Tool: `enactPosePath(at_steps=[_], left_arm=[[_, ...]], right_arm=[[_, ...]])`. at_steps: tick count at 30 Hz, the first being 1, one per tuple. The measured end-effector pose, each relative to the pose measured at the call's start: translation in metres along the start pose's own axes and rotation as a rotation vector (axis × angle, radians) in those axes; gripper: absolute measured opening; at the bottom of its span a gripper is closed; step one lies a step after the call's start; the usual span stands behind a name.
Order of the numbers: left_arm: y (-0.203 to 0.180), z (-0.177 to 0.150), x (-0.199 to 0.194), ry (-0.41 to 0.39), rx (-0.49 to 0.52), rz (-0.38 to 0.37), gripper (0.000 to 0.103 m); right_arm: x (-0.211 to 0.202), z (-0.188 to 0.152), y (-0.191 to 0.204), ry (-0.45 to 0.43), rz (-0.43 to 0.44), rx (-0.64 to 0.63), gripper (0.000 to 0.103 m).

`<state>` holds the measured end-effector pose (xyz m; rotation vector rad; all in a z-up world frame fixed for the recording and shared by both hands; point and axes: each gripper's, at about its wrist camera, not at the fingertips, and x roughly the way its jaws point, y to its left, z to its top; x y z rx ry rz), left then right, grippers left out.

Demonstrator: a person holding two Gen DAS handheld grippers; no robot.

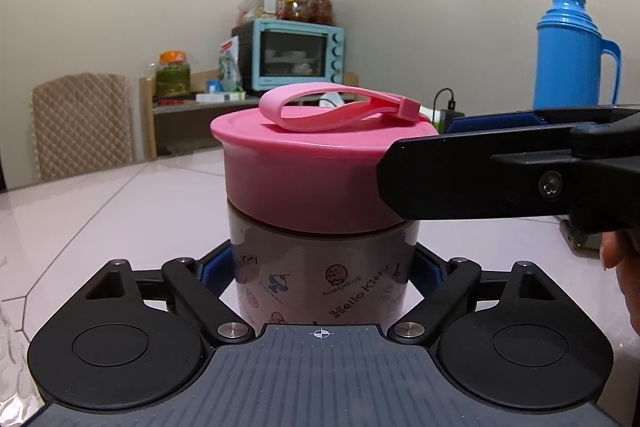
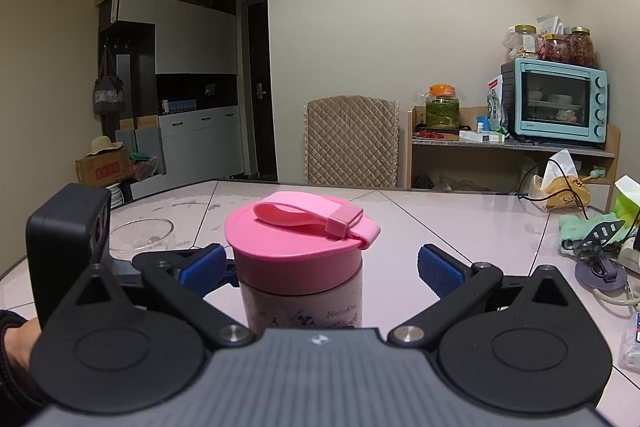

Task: Unscrew bottle cap and pour
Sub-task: 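Close the left gripper around the bottle body while the right tool approaches the cap, then close the right gripper around the pink cap above the left gripper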

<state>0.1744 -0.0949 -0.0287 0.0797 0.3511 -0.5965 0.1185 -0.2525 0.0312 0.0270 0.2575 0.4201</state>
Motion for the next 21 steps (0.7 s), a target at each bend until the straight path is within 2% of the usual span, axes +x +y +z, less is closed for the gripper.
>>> enactPosePath(at_steps=[21], left_arm=[[-0.004, -0.003, 0.002, 0.008, 0.008, 0.008, 0.090]], right_arm=[[0.025, 0.003, 0.003, 0.046, 0.019, -0.035, 0.103]])
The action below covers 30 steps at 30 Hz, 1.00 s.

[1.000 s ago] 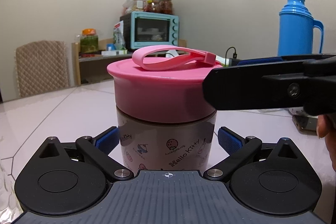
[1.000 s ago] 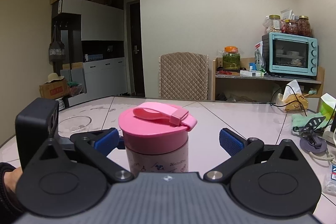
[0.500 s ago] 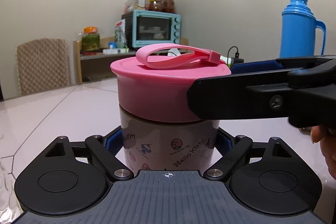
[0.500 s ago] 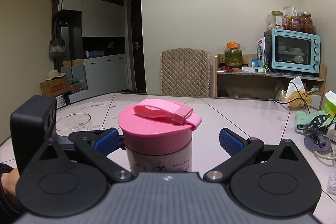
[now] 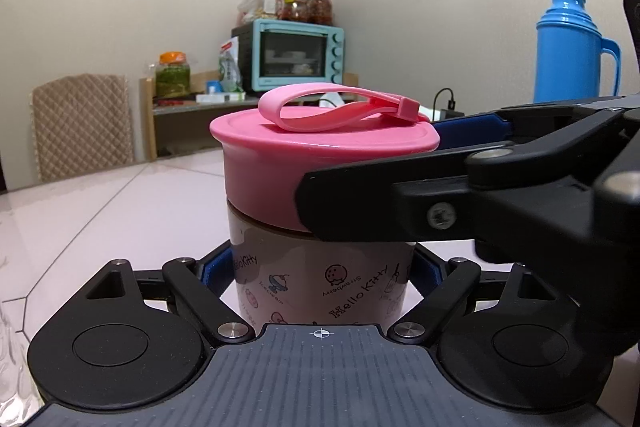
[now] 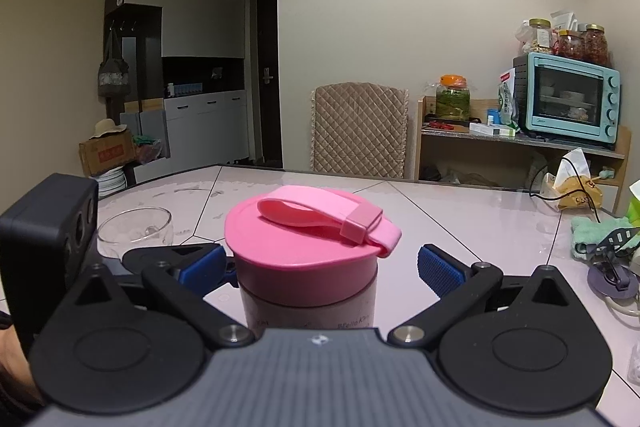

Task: Unscrew bottle cap and pour
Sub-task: 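Close the right gripper around the pink cap above the left gripper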

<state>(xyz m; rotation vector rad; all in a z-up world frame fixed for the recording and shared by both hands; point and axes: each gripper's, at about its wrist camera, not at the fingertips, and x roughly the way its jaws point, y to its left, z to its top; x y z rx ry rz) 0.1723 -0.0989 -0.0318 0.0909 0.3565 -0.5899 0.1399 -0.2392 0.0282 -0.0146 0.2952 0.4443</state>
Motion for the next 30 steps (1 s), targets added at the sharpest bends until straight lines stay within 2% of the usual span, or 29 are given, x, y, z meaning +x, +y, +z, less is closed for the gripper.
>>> enactPosePath(at_steps=[12, 30], left_arm=[[0.002, 0.000, 0.000, -0.006, 0.004, -0.003, 0.090], [0.002, -0.001, -0.001, -0.003, 0.005, -0.003, 0.090]], right_arm=[[0.012, 0.000, 0.003, 0.000, 0.017, -0.003, 0.102], [0.019, 0.001, 0.002, 0.019, 0.023, 0.000, 0.087]])
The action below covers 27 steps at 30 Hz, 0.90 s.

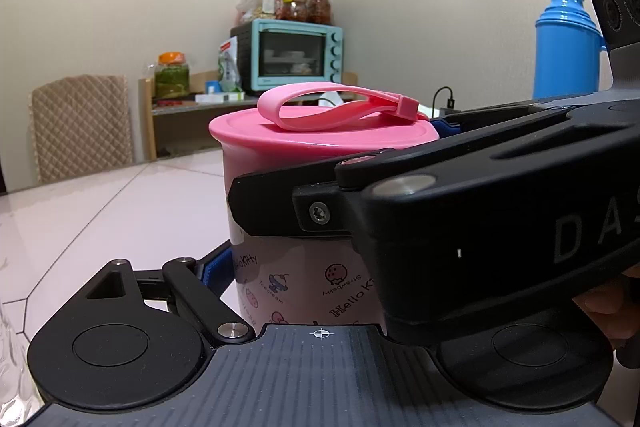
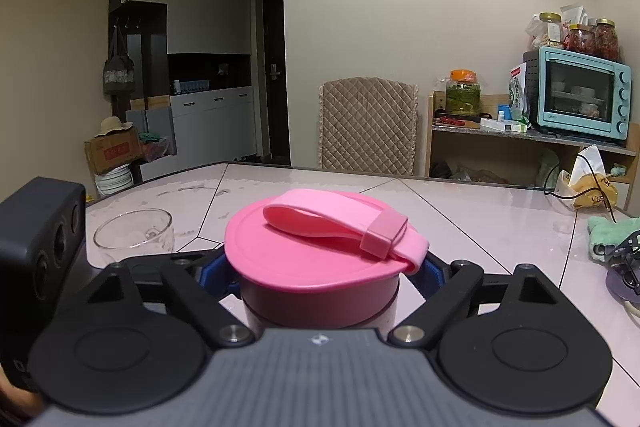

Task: Unscrew bottle cap and pour
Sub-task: 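Close the right gripper around the pink cap above the left gripper, then twist the pink cap with the right gripper while the left holds the body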

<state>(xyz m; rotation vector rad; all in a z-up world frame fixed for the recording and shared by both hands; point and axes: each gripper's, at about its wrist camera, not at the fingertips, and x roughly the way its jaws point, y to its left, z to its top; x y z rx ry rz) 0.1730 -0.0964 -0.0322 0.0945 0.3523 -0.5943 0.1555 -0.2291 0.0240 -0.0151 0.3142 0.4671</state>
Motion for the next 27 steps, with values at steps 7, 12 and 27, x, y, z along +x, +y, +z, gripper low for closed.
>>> enactPosePath(at_steps=[7, 12, 27], left_arm=[[0.001, 0.000, 0.000, 0.000, 0.001, 0.000, 0.090], [0.002, 0.000, 0.000, -0.002, 0.002, 0.000, 0.090], [0.001, 0.000, 0.000, -0.001, 0.002, 0.000, 0.090]], right_arm=[[0.002, 0.000, -0.001, -0.008, 0.000, -0.001, 0.086], [0.002, 0.000, -0.004, -0.006, 0.017, -0.019, 0.085], [0.005, 0.004, -0.033, -0.006, 0.234, -0.100, 0.085]])
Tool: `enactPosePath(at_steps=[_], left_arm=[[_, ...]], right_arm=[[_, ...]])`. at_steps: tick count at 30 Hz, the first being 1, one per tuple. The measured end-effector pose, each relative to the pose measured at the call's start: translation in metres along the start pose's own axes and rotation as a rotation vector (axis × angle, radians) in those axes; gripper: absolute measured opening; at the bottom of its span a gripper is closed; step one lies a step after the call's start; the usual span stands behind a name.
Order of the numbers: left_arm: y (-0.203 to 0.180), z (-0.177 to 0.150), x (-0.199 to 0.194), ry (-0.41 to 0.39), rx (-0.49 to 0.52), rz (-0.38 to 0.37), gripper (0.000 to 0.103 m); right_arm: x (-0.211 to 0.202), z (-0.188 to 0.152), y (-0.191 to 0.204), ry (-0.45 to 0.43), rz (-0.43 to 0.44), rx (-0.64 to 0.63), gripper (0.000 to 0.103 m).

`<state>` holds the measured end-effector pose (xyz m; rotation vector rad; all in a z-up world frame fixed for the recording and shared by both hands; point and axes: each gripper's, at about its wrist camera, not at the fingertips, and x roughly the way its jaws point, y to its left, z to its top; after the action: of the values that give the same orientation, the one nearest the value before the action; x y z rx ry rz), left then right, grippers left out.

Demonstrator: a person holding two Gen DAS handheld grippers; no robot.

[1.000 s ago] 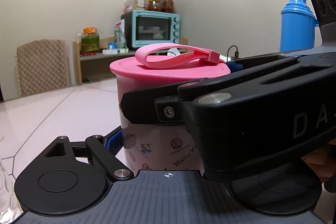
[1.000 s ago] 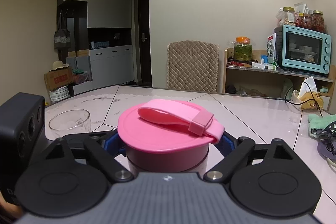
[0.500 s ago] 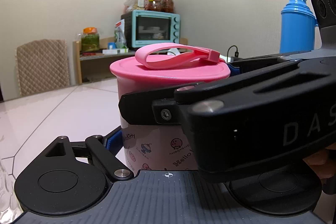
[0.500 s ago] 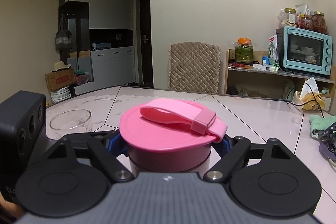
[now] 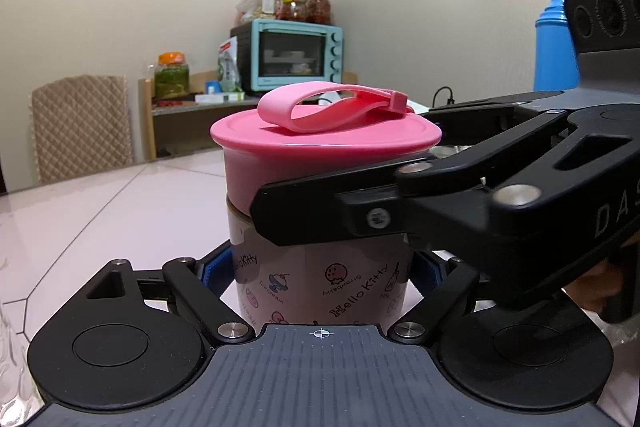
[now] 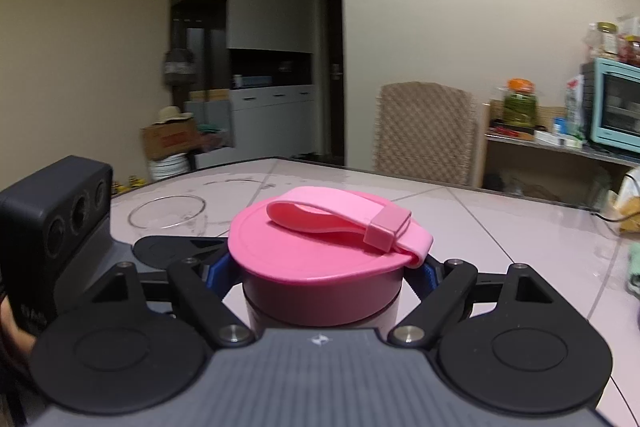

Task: Unscrew bottle cap and pour
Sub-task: 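Twist the pink cap with the right gripper while the left holds the body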

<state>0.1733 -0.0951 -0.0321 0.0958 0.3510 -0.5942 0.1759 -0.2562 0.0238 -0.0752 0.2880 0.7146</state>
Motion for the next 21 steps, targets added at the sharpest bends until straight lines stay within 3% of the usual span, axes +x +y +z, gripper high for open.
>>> enactPosePath(at_steps=[12, 21], left_arm=[[0.001, 0.000, 0.000, 0.000, 0.000, 0.000, 0.090], [0.000, 0.000, -0.001, 0.000, 0.000, -0.001, 0.090]], right_arm=[[-0.005, 0.006, -0.029, 0.024, 0.232, -0.051, 0.085], [-0.008, 0.009, -0.036, 0.032, 0.310, -0.062, 0.085]])
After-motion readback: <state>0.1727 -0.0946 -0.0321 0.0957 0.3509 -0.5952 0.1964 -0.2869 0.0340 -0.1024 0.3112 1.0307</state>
